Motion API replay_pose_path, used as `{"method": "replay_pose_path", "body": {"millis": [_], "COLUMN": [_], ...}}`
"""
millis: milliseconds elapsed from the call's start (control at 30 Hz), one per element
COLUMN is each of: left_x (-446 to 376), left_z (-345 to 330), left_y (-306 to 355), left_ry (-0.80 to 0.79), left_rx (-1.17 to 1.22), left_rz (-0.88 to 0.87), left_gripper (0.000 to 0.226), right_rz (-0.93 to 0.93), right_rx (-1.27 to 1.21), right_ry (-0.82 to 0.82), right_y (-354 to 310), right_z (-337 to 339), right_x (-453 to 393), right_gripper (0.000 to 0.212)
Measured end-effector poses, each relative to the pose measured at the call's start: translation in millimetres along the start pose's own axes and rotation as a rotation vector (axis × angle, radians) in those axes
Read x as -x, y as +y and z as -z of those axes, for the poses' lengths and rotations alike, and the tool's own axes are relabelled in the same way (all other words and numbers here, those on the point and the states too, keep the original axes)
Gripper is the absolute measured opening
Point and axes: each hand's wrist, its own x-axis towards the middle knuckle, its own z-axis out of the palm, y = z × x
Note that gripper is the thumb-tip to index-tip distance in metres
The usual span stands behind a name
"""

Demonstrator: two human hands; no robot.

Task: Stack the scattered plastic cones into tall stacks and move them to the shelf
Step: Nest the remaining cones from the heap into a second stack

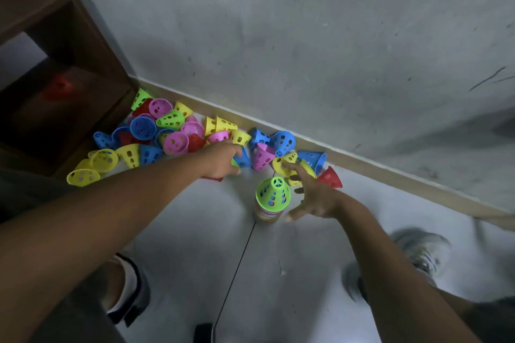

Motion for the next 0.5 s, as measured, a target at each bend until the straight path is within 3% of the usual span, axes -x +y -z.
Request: {"method": "replay_pose_path", "body": {"millis": [67, 300, 367, 500], "left_x": [-7, -24, -29, -37], "left_z": [1, 4, 3, -3], "left_y": [-6, -26, -26, -29], "left_ry": [-0.016, -0.125, -0.174, -0.257], "left_rx": [-0.019, -0.176, -0.223, -0.277], "left_rz": [0.001, -0.048, -0.066, -0.081], "left_gripper": [0.056, 0.058, 0.060, 0.059], "right_rz": [-0.069, -0.241, -0.271, -0.326], "right_rx": [0.049, 0.128, 0.194, 0.111], "right_ry": [0.018, 0.471, 0.462, 0.427], "right_y": [9, 48, 52, 65], "right_z": [17, 48, 50, 50], "right_x": [-2, -17, -13, -13], "right_gripper": [0.114, 0.075, 0.058, 0.045]}}
